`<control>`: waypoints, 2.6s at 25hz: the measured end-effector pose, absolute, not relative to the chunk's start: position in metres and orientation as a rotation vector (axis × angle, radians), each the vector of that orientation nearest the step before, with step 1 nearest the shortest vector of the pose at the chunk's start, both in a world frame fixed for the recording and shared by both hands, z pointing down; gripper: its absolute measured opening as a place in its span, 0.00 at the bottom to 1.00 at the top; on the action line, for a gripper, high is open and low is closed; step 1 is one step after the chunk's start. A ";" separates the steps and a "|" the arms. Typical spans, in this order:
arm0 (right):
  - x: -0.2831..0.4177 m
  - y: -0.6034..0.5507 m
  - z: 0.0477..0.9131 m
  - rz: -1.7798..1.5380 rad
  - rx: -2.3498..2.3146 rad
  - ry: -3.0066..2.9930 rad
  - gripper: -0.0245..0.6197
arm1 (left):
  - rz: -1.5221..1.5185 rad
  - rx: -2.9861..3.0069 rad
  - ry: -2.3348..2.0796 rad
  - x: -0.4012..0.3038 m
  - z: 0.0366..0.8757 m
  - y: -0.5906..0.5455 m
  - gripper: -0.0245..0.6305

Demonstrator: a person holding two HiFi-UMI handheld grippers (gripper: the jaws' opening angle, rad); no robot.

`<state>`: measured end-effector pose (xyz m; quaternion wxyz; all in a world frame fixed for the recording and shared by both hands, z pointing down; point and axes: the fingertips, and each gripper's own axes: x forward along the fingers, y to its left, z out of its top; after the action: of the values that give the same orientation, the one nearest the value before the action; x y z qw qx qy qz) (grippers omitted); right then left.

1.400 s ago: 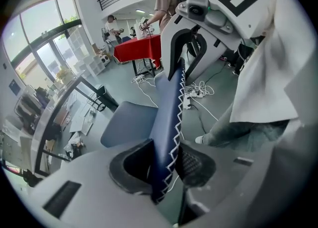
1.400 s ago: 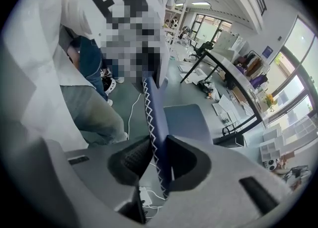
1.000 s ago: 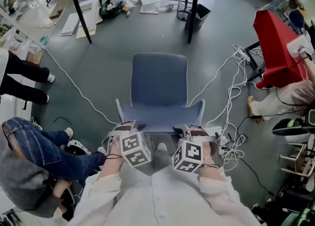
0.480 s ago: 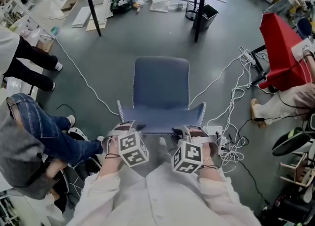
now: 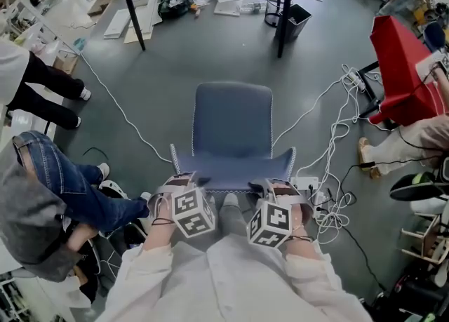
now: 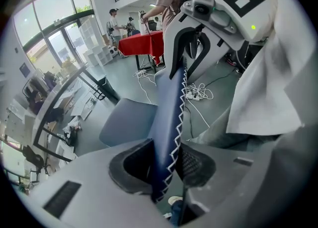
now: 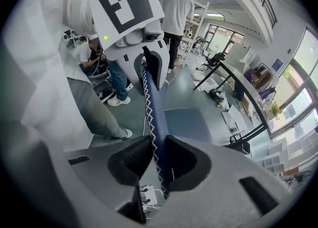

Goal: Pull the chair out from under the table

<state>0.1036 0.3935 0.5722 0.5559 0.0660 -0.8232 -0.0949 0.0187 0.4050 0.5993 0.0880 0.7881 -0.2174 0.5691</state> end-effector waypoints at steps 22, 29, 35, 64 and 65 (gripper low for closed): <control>0.103 0.446 0.562 -0.081 0.185 -1.995 0.19 | 1.654 2.379 -0.549 0.020 0.589 0.454 0.24; 0.084 0.433 0.496 0.041 0.373 -2.280 0.26 | 1.144 2.470 -0.512 0.043 0.541 0.460 0.36; 0.074 0.419 0.445 0.034 0.494 -2.453 0.22 | 0.842 2.590 -0.583 0.058 0.484 0.443 0.36; 0.053 0.385 0.380 0.093 0.644 -2.714 0.04 | 0.459 2.712 -0.844 0.049 0.406 0.396 0.06; 0.053 0.385 0.381 0.094 0.638 -2.710 0.04 | 0.464 2.708 -0.846 0.048 0.406 0.396 0.06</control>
<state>0.0525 0.3852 0.3811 0.1771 0.2256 -0.9574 0.0332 0.0484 0.3964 0.4061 0.1329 0.9337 -0.2917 0.1598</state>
